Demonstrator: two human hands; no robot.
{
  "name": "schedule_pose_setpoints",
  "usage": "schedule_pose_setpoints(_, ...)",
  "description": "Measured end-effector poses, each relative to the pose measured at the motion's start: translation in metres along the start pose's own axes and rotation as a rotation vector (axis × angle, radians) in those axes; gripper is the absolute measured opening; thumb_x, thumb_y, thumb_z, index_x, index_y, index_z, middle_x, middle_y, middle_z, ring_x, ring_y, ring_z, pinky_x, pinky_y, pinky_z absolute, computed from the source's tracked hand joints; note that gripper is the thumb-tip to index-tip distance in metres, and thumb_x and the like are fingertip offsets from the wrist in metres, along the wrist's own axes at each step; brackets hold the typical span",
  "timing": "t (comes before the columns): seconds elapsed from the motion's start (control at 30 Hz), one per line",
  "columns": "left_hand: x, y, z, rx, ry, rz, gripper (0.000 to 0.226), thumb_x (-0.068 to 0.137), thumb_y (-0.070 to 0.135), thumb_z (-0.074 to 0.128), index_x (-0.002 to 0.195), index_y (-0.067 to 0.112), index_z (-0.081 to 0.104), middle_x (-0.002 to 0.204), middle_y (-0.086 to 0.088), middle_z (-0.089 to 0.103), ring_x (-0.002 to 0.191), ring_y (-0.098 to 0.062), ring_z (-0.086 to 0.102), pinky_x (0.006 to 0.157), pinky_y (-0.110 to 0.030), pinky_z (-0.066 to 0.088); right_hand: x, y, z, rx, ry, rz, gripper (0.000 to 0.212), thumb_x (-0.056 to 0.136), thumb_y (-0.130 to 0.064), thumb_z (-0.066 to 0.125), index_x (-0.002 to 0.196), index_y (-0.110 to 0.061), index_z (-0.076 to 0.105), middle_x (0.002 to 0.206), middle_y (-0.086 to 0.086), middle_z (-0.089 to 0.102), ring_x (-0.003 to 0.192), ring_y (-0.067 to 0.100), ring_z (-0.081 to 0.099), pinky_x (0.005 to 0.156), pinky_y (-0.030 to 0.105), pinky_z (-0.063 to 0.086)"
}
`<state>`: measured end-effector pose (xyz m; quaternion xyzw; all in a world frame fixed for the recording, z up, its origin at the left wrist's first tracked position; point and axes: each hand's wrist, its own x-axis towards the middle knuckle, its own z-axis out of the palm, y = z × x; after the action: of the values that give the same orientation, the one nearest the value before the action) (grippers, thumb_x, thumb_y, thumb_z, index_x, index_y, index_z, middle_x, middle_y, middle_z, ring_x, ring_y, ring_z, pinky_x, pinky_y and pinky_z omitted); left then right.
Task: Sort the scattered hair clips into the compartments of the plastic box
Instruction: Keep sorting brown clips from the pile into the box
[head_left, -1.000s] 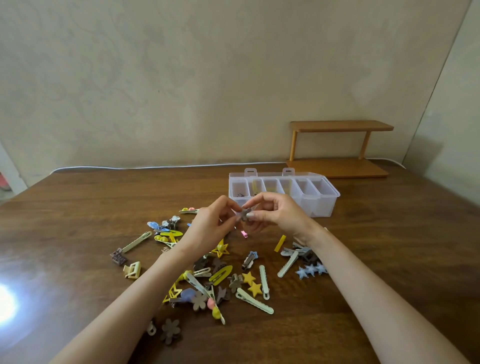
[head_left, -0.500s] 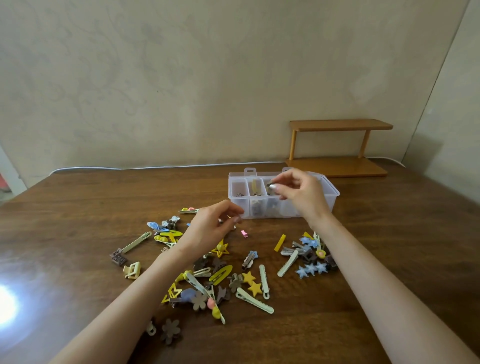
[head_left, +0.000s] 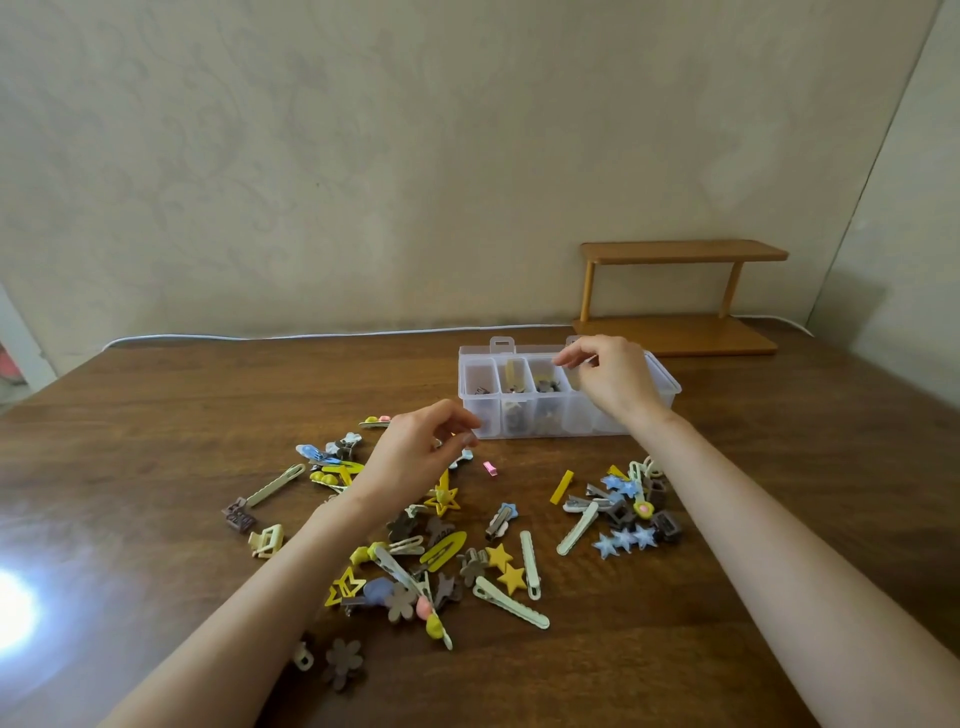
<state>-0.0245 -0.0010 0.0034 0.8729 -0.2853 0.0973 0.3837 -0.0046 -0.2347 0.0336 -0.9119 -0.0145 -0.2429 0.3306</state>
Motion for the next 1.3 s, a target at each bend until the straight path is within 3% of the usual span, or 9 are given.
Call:
schedule_pose_setpoints(0.1,0.000,0.000,0.000,-0.005,-0.002,-0.001,0.017,0.091,0.015,0.056,0.106,0.019,0.061,0.094,0.008,0.069,0.085,-0.001,0.062,0.064,-0.007,0.042,-0.001,0.002,0.002,-0.167,-0.112,-0.047,0.040,0.092,0.003,0.040,0.105,-0.021,0.070,0.119,0.008,0.058,0.116,0.022,0.048,0.088,0.031,0.040)
schedule_pose_setpoints(0.23,-0.001,0.000,-0.001,-0.010,-0.007,-0.006,0.017,0.091,0.015,0.056,0.107,0.020,0.061,0.093,0.008,0.069,0.084,0.000,0.062,0.064,-0.012,0.046,0.000,-0.003,0.005,-0.299,-0.239,-0.119,0.046,0.089,0.004,0.039,0.120,-0.022,0.059,0.115,0.006,0.056,0.112,0.023,0.047,0.085,0.030,0.038)
schedule_pose_setpoints(0.4,-0.001,0.000,-0.002,-0.020,-0.008,-0.007,0.017,0.091,0.015,0.055,0.107,0.019,0.060,0.092,0.009,0.068,0.082,0.001,0.062,0.063,-0.011,0.047,0.002,-0.007,0.003,-0.243,-0.123,-0.166,0.038,0.086,0.005,0.043,0.115,-0.016,0.057,0.093,0.000,0.071,0.112,0.019,0.049,0.101,0.039,0.035)
schedule_pose_setpoints(0.53,-0.001,0.000,-0.002,-0.009,-0.011,0.001,0.017,0.091,0.015,0.055,0.107,0.019,0.061,0.092,0.009,0.068,0.083,0.002,0.061,0.066,-0.009,0.046,0.002,-0.006,0.003,-0.366,-0.252,-0.133,0.035,0.090,0.000,0.042,0.118,-0.016,0.053,0.109,0.003,0.068,0.116,0.025,0.051,0.095,0.039,0.041)
schedule_pose_setpoints(0.67,-0.001,0.000,-0.002,-0.004,-0.016,0.003,0.016,0.091,0.015,0.056,0.106,0.019,0.061,0.091,0.009,0.068,0.083,0.002,0.061,0.066,-0.008,0.044,0.000,-0.004,0.003,-0.334,-0.180,-0.163,0.036,0.087,0.005,0.040,0.114,-0.015,0.055,0.103,0.001,0.070,0.115,0.023,0.052,0.091,0.038,0.042)
schedule_pose_setpoints(0.83,-0.001,0.000,0.000,-0.002,-0.035,0.026,0.016,0.090,0.014,0.057,0.105,0.017,0.063,0.092,0.007,0.068,0.085,-0.001,0.062,0.068,-0.007,0.044,-0.001,-0.004,0.002,-0.376,-0.277,-0.168,0.043,0.086,0.006,0.039,0.122,-0.016,0.051,0.115,-0.001,0.067,0.117,0.020,0.050,0.087,0.032,0.041)
schedule_pose_setpoints(1.03,-0.002,0.000,0.002,-0.005,-0.066,0.045,0.017,0.089,0.014,0.059,0.106,0.015,0.063,0.094,0.004,0.067,0.084,-0.002,0.060,0.067,-0.006,0.043,-0.017,0.005,-0.017,-0.059,-0.031,-0.126,0.031,0.085,0.000,0.048,0.099,-0.024,0.064,0.089,-0.009,0.066,0.078,0.002,0.048,0.062,0.022,0.037)
schedule_pose_setpoints(1.13,-0.002,0.002,0.003,-0.004,-0.101,0.056,0.018,0.089,0.015,0.059,0.106,0.018,0.062,0.095,0.006,0.066,0.085,-0.001,0.059,0.068,-0.006,0.042,-0.031,0.009,-0.032,0.029,-0.113,-0.107,0.027,0.087,-0.001,0.051,0.092,-0.023,0.066,0.087,-0.007,0.066,0.081,0.007,0.057,0.068,0.021,0.045)
schedule_pose_setpoints(1.3,-0.002,0.005,0.003,0.007,-0.135,0.061,0.016,0.089,0.017,0.059,0.105,0.020,0.062,0.093,0.011,0.063,0.084,0.005,0.056,0.068,-0.006,0.042,-0.049,0.021,-0.064,-0.037,-0.493,-0.010,0.035,0.088,0.003,0.051,0.088,-0.027,0.069,0.092,-0.004,0.065,0.086,0.005,0.059,0.072,0.020,0.045)
